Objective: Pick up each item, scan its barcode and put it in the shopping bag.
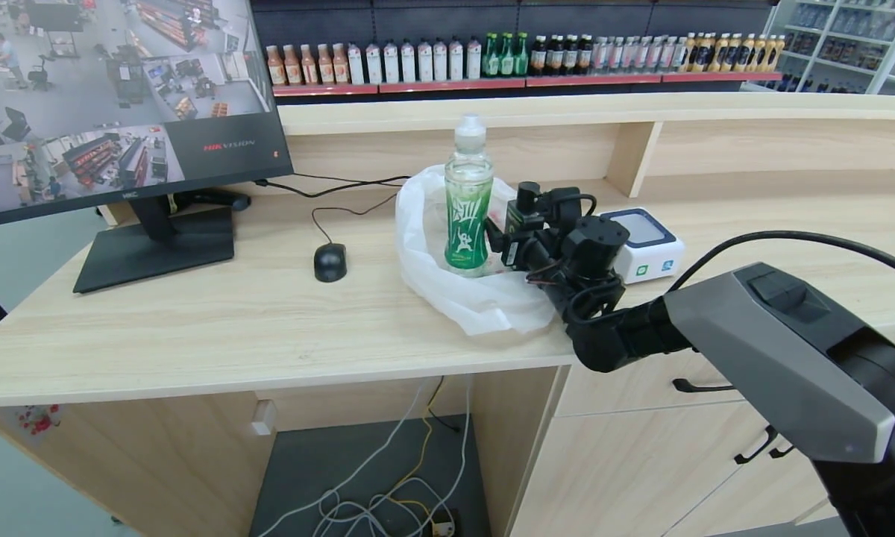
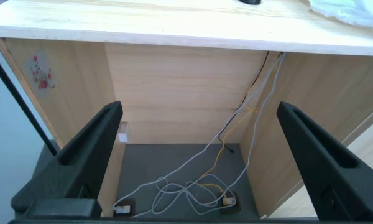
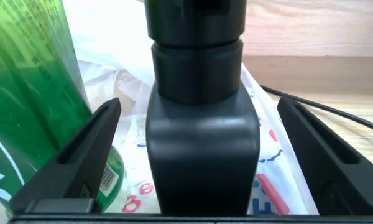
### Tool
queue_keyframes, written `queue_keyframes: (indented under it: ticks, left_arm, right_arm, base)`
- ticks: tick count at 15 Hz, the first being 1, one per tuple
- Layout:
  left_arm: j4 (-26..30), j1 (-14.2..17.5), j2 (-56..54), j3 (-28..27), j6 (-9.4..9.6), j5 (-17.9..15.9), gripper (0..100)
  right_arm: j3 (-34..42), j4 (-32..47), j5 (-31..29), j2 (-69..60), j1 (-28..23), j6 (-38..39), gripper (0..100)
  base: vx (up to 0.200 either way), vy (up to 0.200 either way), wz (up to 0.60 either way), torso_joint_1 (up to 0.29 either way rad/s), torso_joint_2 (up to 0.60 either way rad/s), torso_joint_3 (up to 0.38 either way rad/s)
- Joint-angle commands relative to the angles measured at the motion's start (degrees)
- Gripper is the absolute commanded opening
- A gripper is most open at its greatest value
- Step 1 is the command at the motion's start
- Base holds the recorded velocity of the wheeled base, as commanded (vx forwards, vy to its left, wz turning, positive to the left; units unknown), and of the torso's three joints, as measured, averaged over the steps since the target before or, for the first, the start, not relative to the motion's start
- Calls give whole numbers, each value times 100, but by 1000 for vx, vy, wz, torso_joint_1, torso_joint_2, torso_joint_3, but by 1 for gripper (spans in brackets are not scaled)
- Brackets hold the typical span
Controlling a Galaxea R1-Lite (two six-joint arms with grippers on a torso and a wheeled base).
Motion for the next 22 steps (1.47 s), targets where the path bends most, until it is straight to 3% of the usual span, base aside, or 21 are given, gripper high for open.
queue_keyframes:
  ticks: [1,6,10,18,19,21,22]
  left_arm:
    - [0,1,-2,0,-8,2,100]
    - [0,1,-2,0,-8,2,100]
    - [0,1,-2,0,1,2,100]
    - [0,1,-2,0,-8,2,100]
    - [0,1,-2,0,1,2,100]
    - [0,1,-2,0,1,2,100]
    - [0,1,-2,0,-8,2,100]
  right_arm:
    - [-40,25,1,-203,87,18,100]
    - [285,-248,-8,-608,-10,-17,100]
    - [1437,-845,-8,-1337,-27,-88,100]
    - [5260,-2419,45,-3736,87,-211,100]
    - [6086,-2700,45,-4176,61,-202,100]
    - [7484,-2700,36,-5028,26,-202,100]
    - [7818,-2700,36,-5275,26,-202,100]
  base:
    - [0,0,0,0,0,0]
    - [0,0,0,0,0,0]
    - [0,0,0,0,0,0]
    - [0,0,0,0,0,0]
    - [0,0,0,0,0,0]
    - [0,0,0,0,0,0]
    - [0,0,0,0,0,0]
